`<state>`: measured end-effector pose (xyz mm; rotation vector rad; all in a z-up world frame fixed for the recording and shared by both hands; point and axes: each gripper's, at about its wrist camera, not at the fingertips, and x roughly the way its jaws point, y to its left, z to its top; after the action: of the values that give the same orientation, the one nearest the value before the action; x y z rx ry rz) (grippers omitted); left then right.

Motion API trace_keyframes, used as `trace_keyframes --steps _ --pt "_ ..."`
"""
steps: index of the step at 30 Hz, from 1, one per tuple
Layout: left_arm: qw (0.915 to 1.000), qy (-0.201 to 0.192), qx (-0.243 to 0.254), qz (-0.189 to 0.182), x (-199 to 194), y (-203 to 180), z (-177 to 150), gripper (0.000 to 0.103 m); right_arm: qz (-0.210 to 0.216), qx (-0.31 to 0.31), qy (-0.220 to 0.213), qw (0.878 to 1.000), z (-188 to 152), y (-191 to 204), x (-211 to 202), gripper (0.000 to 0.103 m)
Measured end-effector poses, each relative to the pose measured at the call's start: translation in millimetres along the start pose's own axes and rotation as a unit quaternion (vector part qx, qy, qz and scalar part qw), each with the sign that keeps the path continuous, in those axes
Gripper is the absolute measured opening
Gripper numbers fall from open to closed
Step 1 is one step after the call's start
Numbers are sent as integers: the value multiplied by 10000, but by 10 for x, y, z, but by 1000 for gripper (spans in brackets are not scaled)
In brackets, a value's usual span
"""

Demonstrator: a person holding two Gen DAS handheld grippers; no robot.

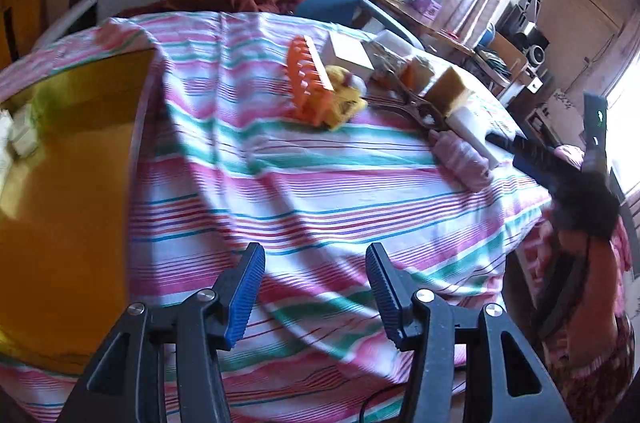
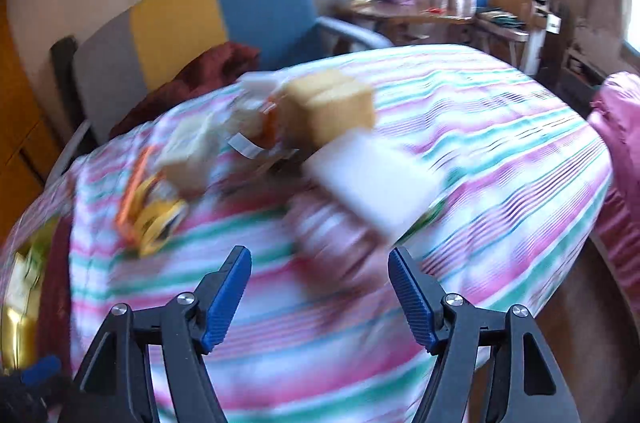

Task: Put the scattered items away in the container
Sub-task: 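Move both tools back to the pile toward the white sponge and pink sock, then grasp the white sponge with the left tool while the right tool grasps the pink sock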

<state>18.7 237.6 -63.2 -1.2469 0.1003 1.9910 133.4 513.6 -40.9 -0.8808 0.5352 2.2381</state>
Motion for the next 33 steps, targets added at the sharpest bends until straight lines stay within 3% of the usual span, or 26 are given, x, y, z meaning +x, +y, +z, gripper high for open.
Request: trace_keyframes --steps 1,3,5,6,7,14,21,26,29,33 --pt "10000 24 -14 -34 20 -31 -3 53 -40 54 -116 9999 103 -87 39 85" --pt "10000 64 34 -59 58 -89 -26 53 -239 8 -133 9996 307 -211 207 89" --pt "9999 90 115 -41 59 -116 -73 53 -356 -77 20 9993 405 -265 394 84" --pt "9999 106 131 -6 72 -125 -82 53 -311 -93 178 9993 404 -272 478 72" --pt "9998 141 121 15 80 -118 -98 53 -200 -89 340 9992 365 -263 532 66" --pt "9996 253 -81 -37 120 -38 -137 53 733 -70 226 9970 -133 193 193 67" --pt "9995 202 -232 -57 80 37 -164 53 1941 -47 322 9804 -522 578 -176 73" --pt "9985 161 -487 -200 65 101 -144 53 1891 215 58 9817 -609 394 -325 76" --pt "9977 97 -600 -307 45 87 -100 54 1562 445 47 9867 -523 152 -279 76" --pt "9984 -26 -475 -311 5 -21 -18 54 1108 299 188 9932 -452 115 -73 74"
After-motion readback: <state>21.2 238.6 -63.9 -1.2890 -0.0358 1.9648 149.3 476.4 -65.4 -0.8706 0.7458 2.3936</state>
